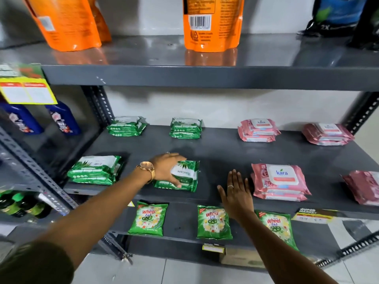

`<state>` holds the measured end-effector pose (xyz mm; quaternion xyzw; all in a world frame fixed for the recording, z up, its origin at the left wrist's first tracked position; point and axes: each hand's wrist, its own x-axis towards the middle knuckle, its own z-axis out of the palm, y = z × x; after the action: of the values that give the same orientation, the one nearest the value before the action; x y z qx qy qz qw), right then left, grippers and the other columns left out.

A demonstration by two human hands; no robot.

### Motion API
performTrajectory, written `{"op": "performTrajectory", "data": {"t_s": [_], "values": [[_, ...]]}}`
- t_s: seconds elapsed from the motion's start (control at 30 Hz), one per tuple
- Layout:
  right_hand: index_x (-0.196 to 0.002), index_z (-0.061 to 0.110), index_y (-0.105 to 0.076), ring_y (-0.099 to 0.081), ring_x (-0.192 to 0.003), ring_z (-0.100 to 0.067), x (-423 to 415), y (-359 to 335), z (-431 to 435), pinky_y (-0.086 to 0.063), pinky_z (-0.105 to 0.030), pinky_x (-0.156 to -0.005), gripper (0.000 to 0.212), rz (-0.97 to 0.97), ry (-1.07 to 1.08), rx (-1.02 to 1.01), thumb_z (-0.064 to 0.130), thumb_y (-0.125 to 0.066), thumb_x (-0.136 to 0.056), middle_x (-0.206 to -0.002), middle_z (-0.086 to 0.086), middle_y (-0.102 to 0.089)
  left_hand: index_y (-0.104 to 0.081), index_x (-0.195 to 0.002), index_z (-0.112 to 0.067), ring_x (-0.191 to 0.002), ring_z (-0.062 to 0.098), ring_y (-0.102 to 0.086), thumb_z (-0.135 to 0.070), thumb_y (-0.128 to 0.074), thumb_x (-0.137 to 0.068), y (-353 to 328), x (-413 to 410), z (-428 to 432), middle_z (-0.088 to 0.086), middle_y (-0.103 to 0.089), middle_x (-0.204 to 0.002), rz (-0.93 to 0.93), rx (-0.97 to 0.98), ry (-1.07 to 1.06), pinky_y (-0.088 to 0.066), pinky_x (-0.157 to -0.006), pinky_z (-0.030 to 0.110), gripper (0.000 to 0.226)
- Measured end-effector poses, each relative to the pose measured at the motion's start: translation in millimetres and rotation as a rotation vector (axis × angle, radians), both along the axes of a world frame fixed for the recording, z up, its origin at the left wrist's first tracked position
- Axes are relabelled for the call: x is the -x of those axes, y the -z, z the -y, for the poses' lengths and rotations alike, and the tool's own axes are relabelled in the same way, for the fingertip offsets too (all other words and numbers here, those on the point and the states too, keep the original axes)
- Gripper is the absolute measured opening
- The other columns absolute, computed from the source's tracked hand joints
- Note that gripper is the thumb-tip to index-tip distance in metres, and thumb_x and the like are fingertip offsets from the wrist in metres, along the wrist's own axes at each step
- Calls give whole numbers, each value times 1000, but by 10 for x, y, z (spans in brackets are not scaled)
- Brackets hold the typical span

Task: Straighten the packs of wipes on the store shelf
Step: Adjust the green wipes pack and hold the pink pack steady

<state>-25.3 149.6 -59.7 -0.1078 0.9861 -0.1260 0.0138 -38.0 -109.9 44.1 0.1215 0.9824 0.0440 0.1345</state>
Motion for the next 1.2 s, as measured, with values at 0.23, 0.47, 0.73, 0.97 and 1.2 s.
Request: {"op": "performTrajectory", "data": {"t_s": [0.23,0.47,0.73,0.97,1.2], "values": [[-148,6,4,7,-148,-22,-8,-22,0,7,-39,-122,91,18,-2,-1,61,10,-75,-161,-10,5,-30,-147,-14,-128,25,-48,-55,-77,-70,-302,39,-59,9,-45,-146,119,-79,-105,-38,-105,32,100],[-148,6,5,8,-148,-22,-15,-30,-1,7,-40,-122,90,19,-2,-14,60,10,-76,-161,-10,6,-47,-127,3,-73,32,-65,-61,-45,-91,-247,-22,-283,20,-62,-107,-112,25,-376,-51,-64,35,73],[-148,6,2,6,-149,-22,-9,-15,3,6,-40,-123,85,5,8,-22,58,5,-81,-161,-10,3,-44,-133,-10,-131,31,-40,4,-53,-89,-401,-66,-183,17,-45,-138,-78,538,180,-42,-88,20,47],[-148,7,3,6,-149,-22,-7,-20,3,7,-40,-122,81,12,9,-28,56,1,-84,-161,-10,3,-60,-90,-23,-71,19,-57,-54,-82,-53,-390,107,-211,-4,-59,-79,67,318,174,-48,-60,28,53],[-148,8,4,7,-148,-22,-29,-27,-7,7,-40,-122,79,22,3,-40,55,-2,-85,-161,-9,5,-56,-77,-23,-61,15,-56,-63,-79,-52,-337,-16,-216,-9,-56,-63,-17,155,5,-34,-47,22,53]]}}
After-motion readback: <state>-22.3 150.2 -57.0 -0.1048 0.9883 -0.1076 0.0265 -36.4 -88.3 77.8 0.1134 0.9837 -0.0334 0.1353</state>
